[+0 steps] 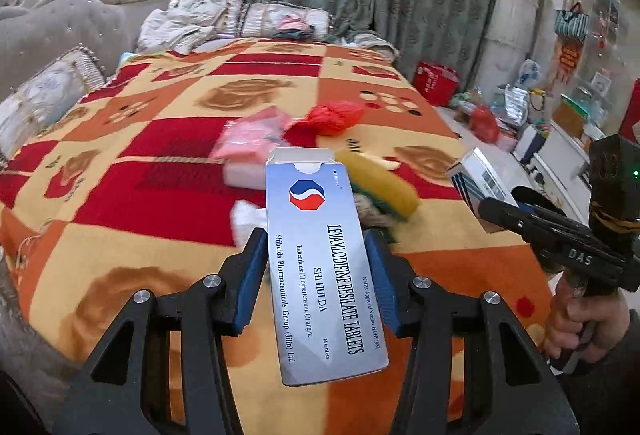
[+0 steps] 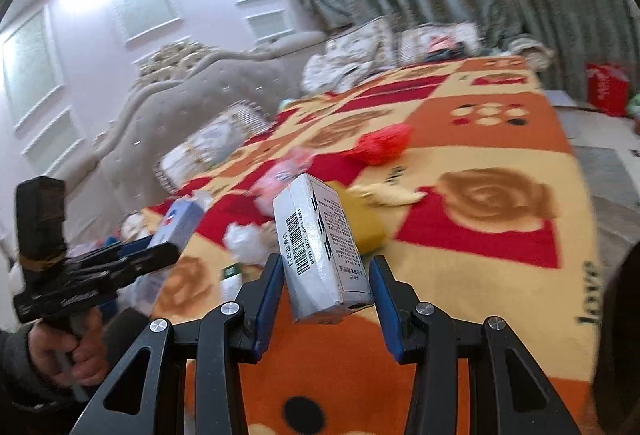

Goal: Collect trash
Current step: 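Carry both boxes to the black bin and open both tools to drop them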

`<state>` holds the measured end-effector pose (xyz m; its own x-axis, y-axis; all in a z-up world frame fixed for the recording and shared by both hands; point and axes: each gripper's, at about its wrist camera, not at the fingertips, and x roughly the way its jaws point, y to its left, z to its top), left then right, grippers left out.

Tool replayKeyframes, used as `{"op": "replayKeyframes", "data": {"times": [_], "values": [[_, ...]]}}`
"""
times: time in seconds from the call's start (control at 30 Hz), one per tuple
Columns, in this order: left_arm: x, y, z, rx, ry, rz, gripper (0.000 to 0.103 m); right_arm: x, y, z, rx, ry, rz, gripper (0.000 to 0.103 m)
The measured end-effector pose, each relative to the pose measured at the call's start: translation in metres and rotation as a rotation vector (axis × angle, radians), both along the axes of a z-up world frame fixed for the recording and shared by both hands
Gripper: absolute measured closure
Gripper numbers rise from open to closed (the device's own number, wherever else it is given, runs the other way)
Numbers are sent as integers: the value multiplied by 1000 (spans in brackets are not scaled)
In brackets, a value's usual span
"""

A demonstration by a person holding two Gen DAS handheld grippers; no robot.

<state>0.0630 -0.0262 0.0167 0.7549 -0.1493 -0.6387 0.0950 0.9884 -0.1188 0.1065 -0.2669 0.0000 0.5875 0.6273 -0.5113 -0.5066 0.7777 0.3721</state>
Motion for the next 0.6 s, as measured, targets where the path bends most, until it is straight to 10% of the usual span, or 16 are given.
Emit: {"op": "replayKeyframes", "data": {"times": [0.6], "values": [[27, -89, 10, 51, -6, -95, 55, 6, -74, 19, -162, -53, -420, 61]]}}
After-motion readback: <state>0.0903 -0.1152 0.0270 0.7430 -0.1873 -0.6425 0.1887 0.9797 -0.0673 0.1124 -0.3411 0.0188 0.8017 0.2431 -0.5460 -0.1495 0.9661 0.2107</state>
